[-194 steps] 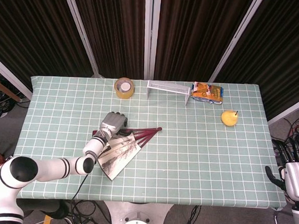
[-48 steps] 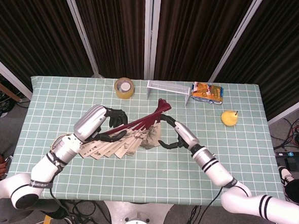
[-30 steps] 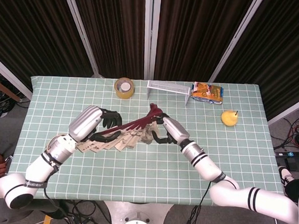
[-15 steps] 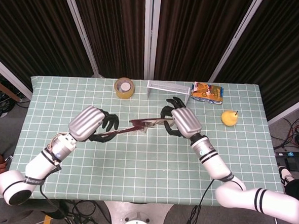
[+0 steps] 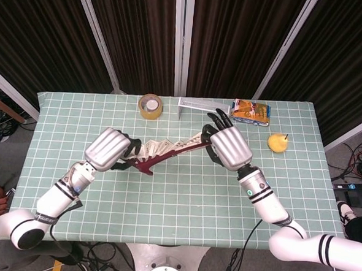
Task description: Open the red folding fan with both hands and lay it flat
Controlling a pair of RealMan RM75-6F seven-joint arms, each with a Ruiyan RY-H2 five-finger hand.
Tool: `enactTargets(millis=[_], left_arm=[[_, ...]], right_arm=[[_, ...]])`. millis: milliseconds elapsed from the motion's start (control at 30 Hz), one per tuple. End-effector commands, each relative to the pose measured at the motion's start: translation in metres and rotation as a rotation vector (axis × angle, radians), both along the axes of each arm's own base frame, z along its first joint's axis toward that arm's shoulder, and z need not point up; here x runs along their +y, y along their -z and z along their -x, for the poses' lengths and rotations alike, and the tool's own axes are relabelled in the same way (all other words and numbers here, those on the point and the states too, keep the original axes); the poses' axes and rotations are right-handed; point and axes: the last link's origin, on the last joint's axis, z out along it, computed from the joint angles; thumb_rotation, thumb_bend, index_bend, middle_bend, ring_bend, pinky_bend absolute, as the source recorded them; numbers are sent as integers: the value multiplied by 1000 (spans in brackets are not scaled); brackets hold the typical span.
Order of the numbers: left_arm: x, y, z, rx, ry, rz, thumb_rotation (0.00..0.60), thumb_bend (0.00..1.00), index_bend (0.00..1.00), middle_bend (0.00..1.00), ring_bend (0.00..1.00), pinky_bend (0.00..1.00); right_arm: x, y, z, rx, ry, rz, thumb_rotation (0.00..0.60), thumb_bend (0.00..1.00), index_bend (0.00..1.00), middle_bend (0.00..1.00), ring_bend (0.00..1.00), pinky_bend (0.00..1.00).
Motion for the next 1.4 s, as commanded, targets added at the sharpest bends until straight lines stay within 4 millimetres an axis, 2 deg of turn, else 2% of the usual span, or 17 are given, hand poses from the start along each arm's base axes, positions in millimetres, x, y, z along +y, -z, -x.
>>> enactTargets(millis=[33,433,700,767,1033,1400], left_arm=[[2,6,1,59,-20,-16,600,368,553,688,652,658],[2,20,5,174,-46,-107,600,367,553,688,652,664],[-3,40,10,238,-61,-126,600,365,553,688,652,665],[-4,44,12,249,-69,-125,600,364,553,688,652,666],[-8,57,24,311,-84,-175,600,365,553,684,652,668],[-22,85,31,398,-60,-188,600,364,543,672,651,669]], right_arm=[[5,-7,0,56,-38,57,600,515,727,351,92,13],[20,-11,6,231,-188,270,600,515,726,351,92,0],[34,-2,21,304,-263,411,600,515,726,351,92,0],[43,1,26,316,-259,437,600,515,726,350,92,0],[60,10,40,343,-252,479,600,514,726,341,92,0],[68,39,66,357,-214,454,600,514,726,338,91,0]])
